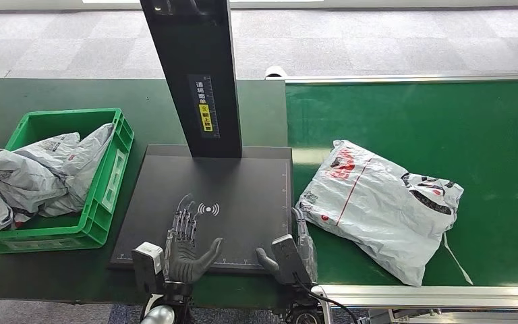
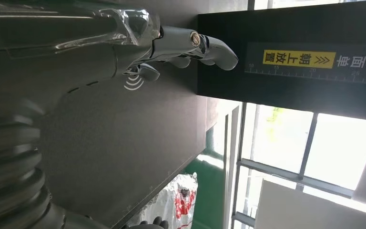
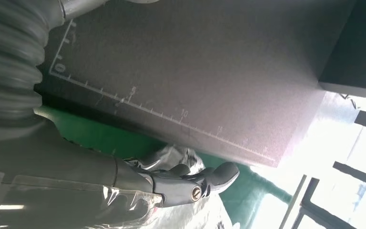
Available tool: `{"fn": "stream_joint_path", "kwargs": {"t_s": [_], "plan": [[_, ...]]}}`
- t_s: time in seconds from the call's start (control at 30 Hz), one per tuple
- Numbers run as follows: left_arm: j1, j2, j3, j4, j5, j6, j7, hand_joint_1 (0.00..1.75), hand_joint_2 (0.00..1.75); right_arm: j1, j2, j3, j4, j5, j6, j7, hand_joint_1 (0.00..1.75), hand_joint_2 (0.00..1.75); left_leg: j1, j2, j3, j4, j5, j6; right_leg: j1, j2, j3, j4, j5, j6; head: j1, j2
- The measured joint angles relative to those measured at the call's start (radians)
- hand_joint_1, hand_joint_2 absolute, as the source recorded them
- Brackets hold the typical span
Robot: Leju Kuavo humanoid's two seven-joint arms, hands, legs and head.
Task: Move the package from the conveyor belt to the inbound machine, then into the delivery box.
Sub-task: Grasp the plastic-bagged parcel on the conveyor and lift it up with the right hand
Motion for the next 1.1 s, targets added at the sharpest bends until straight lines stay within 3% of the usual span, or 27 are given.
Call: {"fn": "stream_joint_path", "kwargs": {"t_s": [0.07,0.17,0.23,0.4,0.53,0.67,0.97,1.1], "plan": [[0.0,-0.002,-0.001,0.0,-0.002,-0.001,-0.001,0.0,1.75,0.004,-0.011,-0.008,-0.023,0.051,-0.007,0.015,0.0,1.75,0.0,0.0,0.0,0.0,0.0,0.0,0.0,0.0,0.0,0.0,0.0,0.0,0.0,0.0],[0.0,-0.01,-0.003,-0.004,-0.028,-0.035,-0.004,0.0,1.75,-0.07,-0.114,-0.139,-0.149,0.374,0.009,0.165,0.0,1.75,-0.002,0.0,-0.001,0.001,0.001,0.001,-0.002,0.0,-0.001,0.0,0.001,0.001,0.0,0.0],[0.0,-0.016,-0.003,-0.005,-0.04,-0.06,-0.005,0.0,1.75,-0.16,-0.17,-0.232,-0.161,0.464,0.052,0.243,0.0,1.75,-0.003,0.0,-0.001,0.001,0.002,0.003,-0.003,0.0,0.0,0.0,0.002,0.002,0.0,0.0],[-0.01,-0.032,-0.007,0.005,-0.051,-0.102,-0.005,0.0,1.75,-0.306,-0.237,-0.339,-0.03,0.543,0.18,0.403,0.0,1.75,-0.003,-0.001,0.0,0.001,0.002,0.003,-0.003,0.0,0.0,0.0,0.002,0.002,0.0,0.0],[-0.019,-0.042,-0.01,0.016,-0.055,-0.115,-0.005,0.0,1.75,-0.396,-0.277,-0.396,0.112,0.563,0.257,0.455,0.0,1.75,-0.003,-0.002,-0.001,0.001,0.002,0.003,-0.003,-0.001,0.0,0.0,0.002,0.002,0.0,0.0],[-0.04,-0.049,-0.01,0.036,-0.055,-0.127,-0.005,0.0,1.75,-0.473,-0.3,-0.418,0.263,0.581,0.415,0.532,0.0,1.75,-0.003,-0.002,-0.002,0.001,0.002,0.003,-0.003,-0.001,-0.001,0.0,0.002,0.002,0.0,0.0],[-0.069,-0.056,-0.01,0.074,-0.054,-0.132,-0.005,0.0,1.75,-0.546,-0.314,-0.424,0.424,0.593,0.472,0.551,0.0,1.75,-0.003,-0.003,-0.002,0.001,0.002,0.003,-0.003,-0.002,-0.001,0.0,0.002,0.002,0.0,0.0],[-0.09,-0.06,-0.009,0.097,-0.055,-0.141,-0.005,0.0,1.75,-0.576,-0.313,-0.424,0.479,0.606,0.616,0.558,0.0,1.75,-0.003,-0.003,-0.002,0.001,0.002,0.003,-0.003,-0.002,-0.001,0.0,0.002,0.002,0.0,0.0]]}}
